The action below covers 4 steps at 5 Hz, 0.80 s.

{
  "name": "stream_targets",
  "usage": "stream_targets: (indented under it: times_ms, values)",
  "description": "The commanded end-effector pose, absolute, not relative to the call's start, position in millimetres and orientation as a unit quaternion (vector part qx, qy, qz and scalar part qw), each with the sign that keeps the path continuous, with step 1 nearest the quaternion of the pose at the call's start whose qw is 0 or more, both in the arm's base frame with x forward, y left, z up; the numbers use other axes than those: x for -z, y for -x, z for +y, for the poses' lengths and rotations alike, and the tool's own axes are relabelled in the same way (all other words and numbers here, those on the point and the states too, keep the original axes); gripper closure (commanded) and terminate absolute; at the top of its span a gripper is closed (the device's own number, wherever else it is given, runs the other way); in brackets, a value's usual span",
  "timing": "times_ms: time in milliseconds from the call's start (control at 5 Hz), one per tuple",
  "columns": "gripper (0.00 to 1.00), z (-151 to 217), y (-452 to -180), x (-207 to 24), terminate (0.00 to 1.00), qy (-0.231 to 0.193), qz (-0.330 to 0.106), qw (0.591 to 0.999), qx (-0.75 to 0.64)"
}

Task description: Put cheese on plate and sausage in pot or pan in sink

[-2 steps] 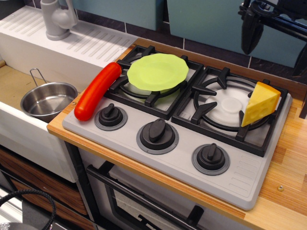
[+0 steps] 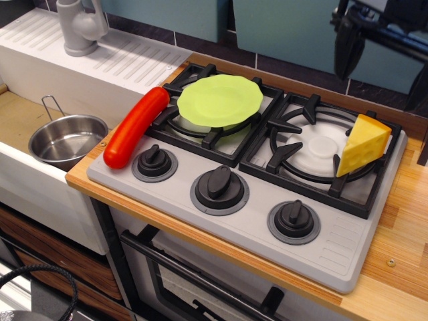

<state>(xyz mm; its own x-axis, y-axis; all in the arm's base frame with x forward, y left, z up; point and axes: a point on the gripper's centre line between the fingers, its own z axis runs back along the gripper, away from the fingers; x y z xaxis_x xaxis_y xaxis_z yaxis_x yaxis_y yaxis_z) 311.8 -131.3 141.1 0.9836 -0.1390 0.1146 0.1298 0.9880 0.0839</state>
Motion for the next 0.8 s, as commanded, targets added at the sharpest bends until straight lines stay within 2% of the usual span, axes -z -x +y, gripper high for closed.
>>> stream_targets:
  times_ms: [0,200,600]
  values:
    - [0.00,-135,-328,-118,0.00,-0.015,-0.115,0.990,0.077]
    - [0.00,-135,-334,-103,0.00,-0.011,-0.145,0.985,0.089]
    - [0.00,-126,-340,-95,0.00,-0.017,-0.182,0.978,0.104]
